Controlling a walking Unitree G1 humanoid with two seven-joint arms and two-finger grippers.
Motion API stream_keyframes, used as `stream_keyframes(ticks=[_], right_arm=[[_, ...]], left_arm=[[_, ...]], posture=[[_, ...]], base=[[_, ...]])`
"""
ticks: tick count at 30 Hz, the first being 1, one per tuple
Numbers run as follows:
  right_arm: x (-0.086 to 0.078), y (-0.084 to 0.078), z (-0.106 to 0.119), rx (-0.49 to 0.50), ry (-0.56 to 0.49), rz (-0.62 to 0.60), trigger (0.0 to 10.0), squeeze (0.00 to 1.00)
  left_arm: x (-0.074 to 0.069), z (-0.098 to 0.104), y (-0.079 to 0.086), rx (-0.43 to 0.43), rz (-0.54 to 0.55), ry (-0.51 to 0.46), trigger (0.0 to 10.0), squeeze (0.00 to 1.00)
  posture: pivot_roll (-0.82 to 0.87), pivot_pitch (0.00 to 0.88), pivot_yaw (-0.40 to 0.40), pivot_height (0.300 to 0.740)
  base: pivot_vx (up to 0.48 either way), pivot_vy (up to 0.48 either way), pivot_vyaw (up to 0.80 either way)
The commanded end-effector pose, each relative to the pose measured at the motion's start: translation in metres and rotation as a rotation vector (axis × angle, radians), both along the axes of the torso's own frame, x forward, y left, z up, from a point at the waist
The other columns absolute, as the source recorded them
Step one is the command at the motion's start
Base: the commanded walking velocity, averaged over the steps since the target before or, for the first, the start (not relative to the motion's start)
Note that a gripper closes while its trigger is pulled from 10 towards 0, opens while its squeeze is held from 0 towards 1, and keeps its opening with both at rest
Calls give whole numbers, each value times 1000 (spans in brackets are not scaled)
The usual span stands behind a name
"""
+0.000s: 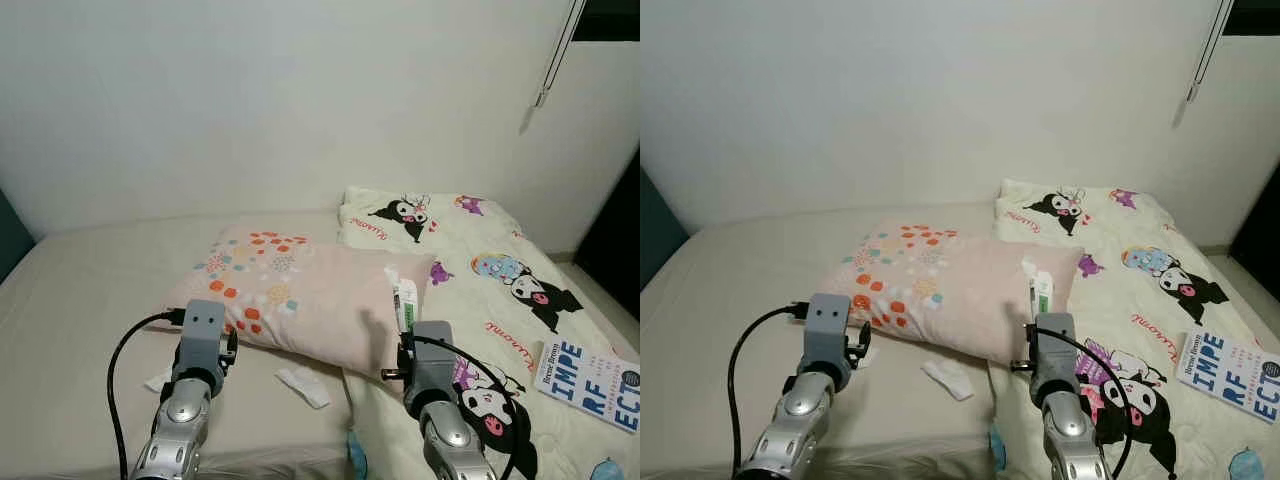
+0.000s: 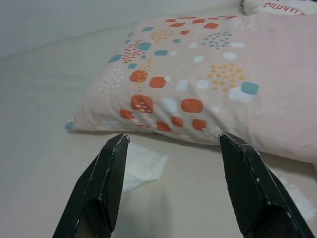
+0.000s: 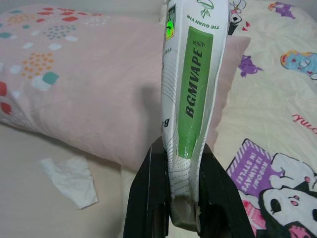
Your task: Clean up the room
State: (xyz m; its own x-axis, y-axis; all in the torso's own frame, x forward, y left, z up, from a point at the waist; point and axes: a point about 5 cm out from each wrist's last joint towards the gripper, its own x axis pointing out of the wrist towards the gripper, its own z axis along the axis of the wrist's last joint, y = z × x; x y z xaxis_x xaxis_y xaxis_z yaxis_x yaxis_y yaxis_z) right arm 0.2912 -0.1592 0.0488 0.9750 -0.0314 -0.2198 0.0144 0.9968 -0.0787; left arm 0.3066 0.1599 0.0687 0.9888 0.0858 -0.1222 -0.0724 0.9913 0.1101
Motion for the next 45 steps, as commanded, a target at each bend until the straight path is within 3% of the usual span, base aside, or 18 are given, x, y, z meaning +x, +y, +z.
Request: stream_keyframes(ticks=[1,13,45], right_arm=[[1,2,-1,-10,3,8,10000,0],[4,3,-3,-27,8,28,10000,0],[5,18,-8,-18,21,74,10000,0]], left_arm=[[1,0,-5,-1,-20,-6,10000,0],[3,1,-9,24,-40,-21,10000,0],[-2,4,-4,89,-44,-52,10000,0]], posture=[[-51,30,23,740],[-52,13,14,740],[-23,17,10,740]], base=[[0,0,0],[0,0,0],[0,0,-800]])
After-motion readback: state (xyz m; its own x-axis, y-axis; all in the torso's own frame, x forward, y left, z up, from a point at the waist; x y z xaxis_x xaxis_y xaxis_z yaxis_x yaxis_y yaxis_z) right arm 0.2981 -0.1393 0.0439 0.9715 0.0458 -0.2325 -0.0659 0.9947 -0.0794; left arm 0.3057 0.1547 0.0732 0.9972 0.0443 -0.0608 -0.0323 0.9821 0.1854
